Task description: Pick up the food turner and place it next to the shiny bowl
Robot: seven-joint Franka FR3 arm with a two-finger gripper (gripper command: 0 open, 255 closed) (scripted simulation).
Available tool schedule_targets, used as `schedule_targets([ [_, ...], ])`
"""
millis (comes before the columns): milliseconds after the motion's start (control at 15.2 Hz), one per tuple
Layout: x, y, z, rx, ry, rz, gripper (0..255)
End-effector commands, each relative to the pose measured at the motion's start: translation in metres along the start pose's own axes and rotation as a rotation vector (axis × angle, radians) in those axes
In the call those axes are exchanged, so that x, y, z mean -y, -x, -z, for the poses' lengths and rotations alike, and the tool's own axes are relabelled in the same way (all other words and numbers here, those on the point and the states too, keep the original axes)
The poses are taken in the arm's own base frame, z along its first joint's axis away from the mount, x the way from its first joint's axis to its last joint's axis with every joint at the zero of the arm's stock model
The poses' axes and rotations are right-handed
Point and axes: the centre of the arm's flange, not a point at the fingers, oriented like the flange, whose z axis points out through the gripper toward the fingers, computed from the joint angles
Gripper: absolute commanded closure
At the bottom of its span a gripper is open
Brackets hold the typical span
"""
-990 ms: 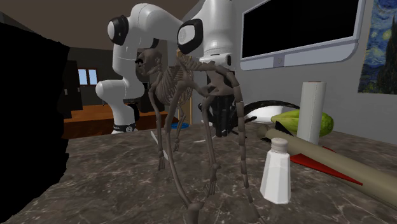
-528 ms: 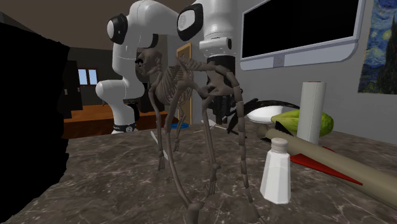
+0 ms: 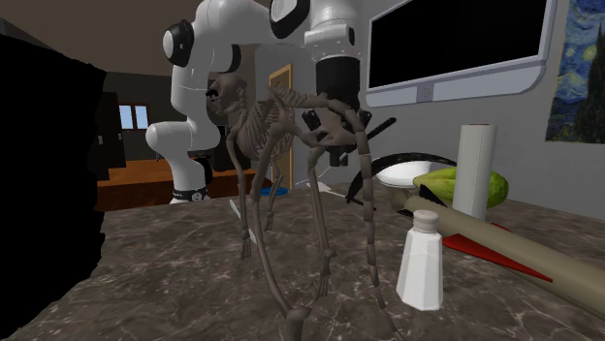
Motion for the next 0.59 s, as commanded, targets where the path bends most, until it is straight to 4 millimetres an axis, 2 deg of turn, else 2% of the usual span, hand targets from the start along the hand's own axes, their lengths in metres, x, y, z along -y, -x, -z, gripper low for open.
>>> schedule_targets([
  [0, 0.000, -0.001, 0.011, 0.000, 0.000, 0.000, 255],
  [132, 0.000, -0.001, 0.019, 0.000, 0.000, 0.000, 255],
  [528, 0.070, 0.035, 0.021, 0.000, 0.000, 0.000, 255],
])
